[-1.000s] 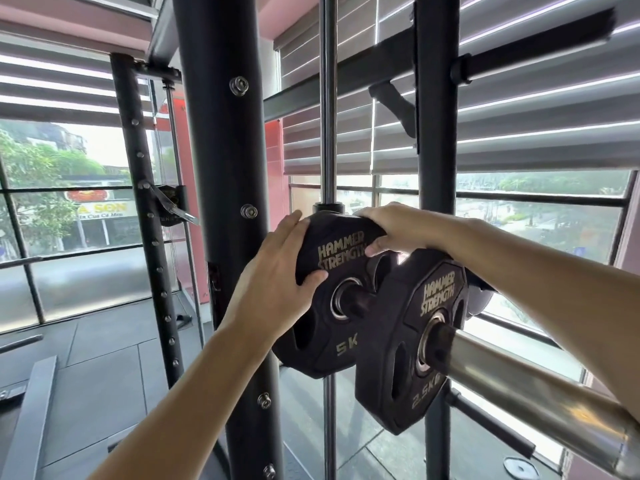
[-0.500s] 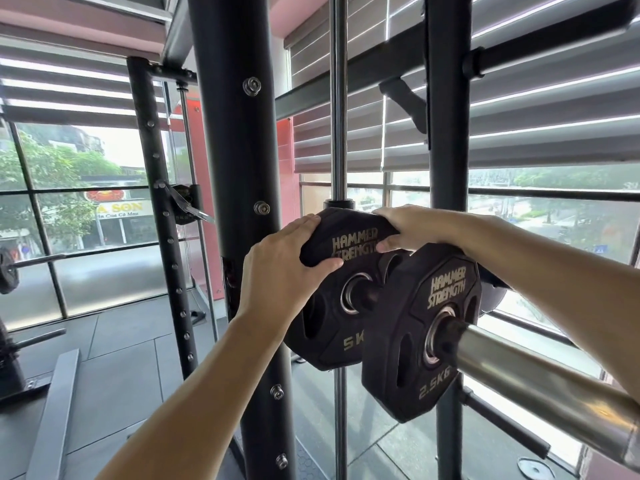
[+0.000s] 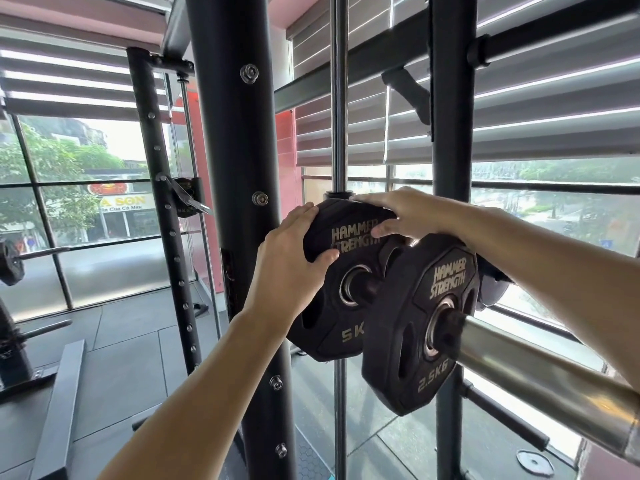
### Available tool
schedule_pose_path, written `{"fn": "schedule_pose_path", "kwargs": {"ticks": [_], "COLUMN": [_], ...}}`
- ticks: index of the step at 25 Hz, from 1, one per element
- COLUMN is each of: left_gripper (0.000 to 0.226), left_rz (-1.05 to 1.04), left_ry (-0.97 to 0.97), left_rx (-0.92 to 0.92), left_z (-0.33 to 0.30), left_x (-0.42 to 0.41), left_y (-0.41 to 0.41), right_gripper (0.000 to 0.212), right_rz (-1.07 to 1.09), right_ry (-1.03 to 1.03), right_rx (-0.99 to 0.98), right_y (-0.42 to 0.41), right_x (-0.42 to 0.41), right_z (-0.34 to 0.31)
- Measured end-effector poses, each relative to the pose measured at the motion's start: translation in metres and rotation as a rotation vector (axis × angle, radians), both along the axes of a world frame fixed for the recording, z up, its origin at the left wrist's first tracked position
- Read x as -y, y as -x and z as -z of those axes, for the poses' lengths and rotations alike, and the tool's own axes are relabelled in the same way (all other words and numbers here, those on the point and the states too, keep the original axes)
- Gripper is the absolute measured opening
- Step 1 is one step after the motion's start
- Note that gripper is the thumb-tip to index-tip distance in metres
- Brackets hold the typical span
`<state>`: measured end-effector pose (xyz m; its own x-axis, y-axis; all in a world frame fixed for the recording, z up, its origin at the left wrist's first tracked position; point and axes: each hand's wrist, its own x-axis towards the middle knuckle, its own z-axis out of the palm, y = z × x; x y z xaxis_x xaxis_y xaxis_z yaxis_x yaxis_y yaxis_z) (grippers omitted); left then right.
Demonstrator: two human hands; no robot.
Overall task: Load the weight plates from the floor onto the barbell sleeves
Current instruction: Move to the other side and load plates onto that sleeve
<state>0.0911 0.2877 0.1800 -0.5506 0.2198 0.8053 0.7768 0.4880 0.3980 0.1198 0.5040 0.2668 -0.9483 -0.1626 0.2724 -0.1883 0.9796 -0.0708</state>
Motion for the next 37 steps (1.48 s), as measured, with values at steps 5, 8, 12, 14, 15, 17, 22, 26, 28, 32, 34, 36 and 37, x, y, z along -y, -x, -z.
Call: {"fn": "schedule_pose_path", "kwargs": {"ticks": [5, 8, 12, 14, 15, 17, 22, 26, 28, 32, 34, 36, 37], "left_gripper": [0.069, 0.069, 0.060, 0.052, 0.046, 0.033, 0.043, 0.071, 0.080, 0.080, 0.079, 0.078, 0.078], "left_rz": [0.005, 0.008, -0.029, -0.067, -0.083, -0.075, 0.220, 0.072, 0.081, 0.038, 0.009, -0.024, -0.035], "left_ry": [-0.020, -0.060, -0.056, -0.014, -0.005, -0.033, 0.115, 0.277, 0.245, 0.176, 0.169, 0.169, 0.165], "left_rx": [0.013, 0.038, 0.097, 0.109, 0.105, 0.085, 0.076, -0.025, 0.002, 0.003, 0.014, 0.026, 0.026], "left_z": [-0.002, -0.004, -0.011, -0.016, -0.019, -0.023, -0.021, -0.008, -0.002, 0.003, 0.003, 0.002, 0.002], "left_x": [-0.003, -0.004, -0.005, -0.005, -0.005, -0.006, -0.020, -0.032, -0.034, -0.034, -0.034, -0.034, -0.034], "left_y": [-0.003, -0.005, -0.014, -0.017, -0.021, -0.038, -0.117, -0.122, -0.122, -0.118, -0.114, -0.106, -0.102], "right_gripper": [0.069, 0.070, 0.067, 0.059, 0.055, 0.048, 0.026, 0.021, 0.024, 0.027, 0.030, 0.034, 0.037], "right_rz": [0.007, 0.031, 0.039, 0.033, 0.028, 0.019, 0.012, -0.038, -0.069, -0.151, -0.162, -0.167, -0.168], "right_ry": [0.016, 0.044, 0.065, 0.118, 0.146, 0.197, 0.286, 0.316, 0.342, 0.346, 0.359, 0.378, 0.400], "right_rx": [-0.001, 0.018, -0.012, -0.063, -0.092, -0.147, -0.325, -0.381, -0.381, -0.392, -0.343, -0.292, -0.261], "right_y": [0.002, 0.002, -0.003, -0.012, -0.017, -0.026, -0.037, -0.048, -0.060, -0.085, -0.093, -0.097, -0.098], "right_x": [-0.001, -0.001, 0.000, 0.003, 0.005, 0.007, 0.008, 0.010, 0.011, 0.008, 0.007, 0.005, 0.003], "right_z": [0.000, 0.000, 0.000, -0.002, -0.003, -0.003, 0.001, 0.006, 0.010, 0.021, 0.030, 0.037, 0.040]}}
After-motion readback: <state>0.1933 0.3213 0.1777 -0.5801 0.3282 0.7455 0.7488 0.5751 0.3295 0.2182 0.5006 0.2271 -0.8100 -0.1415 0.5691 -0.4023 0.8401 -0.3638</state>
